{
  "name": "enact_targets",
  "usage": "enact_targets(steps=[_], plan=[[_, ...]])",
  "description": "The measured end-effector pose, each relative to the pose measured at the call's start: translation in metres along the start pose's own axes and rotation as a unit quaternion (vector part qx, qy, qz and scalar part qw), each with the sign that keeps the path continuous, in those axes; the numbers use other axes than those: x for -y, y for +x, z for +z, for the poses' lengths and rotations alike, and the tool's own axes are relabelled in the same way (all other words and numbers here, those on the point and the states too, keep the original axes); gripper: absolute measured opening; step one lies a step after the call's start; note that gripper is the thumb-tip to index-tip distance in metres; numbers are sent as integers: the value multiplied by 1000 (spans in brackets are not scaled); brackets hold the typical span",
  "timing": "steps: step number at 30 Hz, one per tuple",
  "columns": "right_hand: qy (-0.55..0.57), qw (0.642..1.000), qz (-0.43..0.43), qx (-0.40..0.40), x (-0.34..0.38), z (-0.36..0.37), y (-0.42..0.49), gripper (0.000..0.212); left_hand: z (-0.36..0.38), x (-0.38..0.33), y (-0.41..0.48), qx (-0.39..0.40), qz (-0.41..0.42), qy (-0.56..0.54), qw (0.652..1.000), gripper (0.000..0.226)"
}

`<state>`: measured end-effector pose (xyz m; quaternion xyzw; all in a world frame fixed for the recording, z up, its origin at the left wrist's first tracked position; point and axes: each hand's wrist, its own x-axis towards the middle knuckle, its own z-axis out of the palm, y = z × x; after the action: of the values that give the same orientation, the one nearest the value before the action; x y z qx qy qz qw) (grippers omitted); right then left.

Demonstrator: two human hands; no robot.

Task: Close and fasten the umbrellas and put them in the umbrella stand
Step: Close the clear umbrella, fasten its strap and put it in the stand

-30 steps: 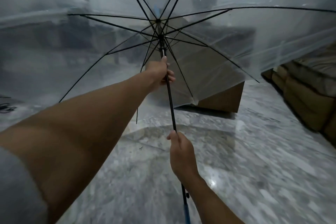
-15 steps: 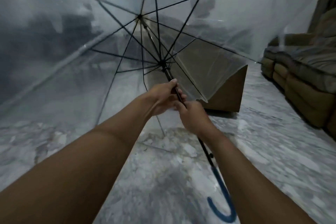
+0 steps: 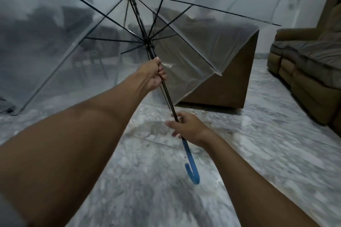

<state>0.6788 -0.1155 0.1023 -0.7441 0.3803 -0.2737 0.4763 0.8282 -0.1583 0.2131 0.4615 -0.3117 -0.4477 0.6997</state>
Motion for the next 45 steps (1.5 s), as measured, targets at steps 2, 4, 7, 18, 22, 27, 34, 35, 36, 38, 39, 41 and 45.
enact_targets(steps=[2, 4, 7, 18, 22, 27, 34, 35, 36, 38, 39, 41, 45], plan=[[20, 999, 25, 32, -8, 0, -9, 42, -2, -10, 6, -17, 11, 4, 1000, 40], [16, 996, 31, 79, -15, 0, -17, 45, -4, -19, 8, -28, 20, 11, 999, 40], [46, 995, 30, 88, -24, 4, -23, 47, -7, -29, 8, -28, 27, 16, 999, 39], [48, 995, 39, -76, -11, 2, -20, 47, -6, -11, -9, -13, -2, 20, 1000, 30], [39, 993, 44, -98, 11, -7, -10, 42, 0, 20, -24, 14, -55, 54, 997, 31], [46, 988, 79, -125, 24, -14, -6, 28, 11, 54, -47, 82, -124, 137, 979, 33], [88, 979, 108, -149, 29, -20, -7, 27, 27, 75, -57, 71, -130, 91, 985, 27], [92, 978, 112, -151, 30, -20, -8, 27, 28, 77, -58, 71, -131, 79, 986, 27], [96, 977, 114, -152, 30, -21, -10, 27, 29, 79, -60, 74, -135, 63, 986, 26], [103, 976, 113, -154, 30, -21, -12, 25, 30, 80, -63, 83, -157, 30, 984, 26], [108, 976, 108, -154, 29, -21, -12, 24, 29, 78, -66, 91, -166, 18, 982, 25], [122, 977, 91, -151, 28, -19, -10, 24, 26, 72, -70, 111, -167, 2, 980, 23], [183, 971, 56, -143, 26, -15, -9, 25, 22, 69, -70, 106, -156, -10, 982, 21]])
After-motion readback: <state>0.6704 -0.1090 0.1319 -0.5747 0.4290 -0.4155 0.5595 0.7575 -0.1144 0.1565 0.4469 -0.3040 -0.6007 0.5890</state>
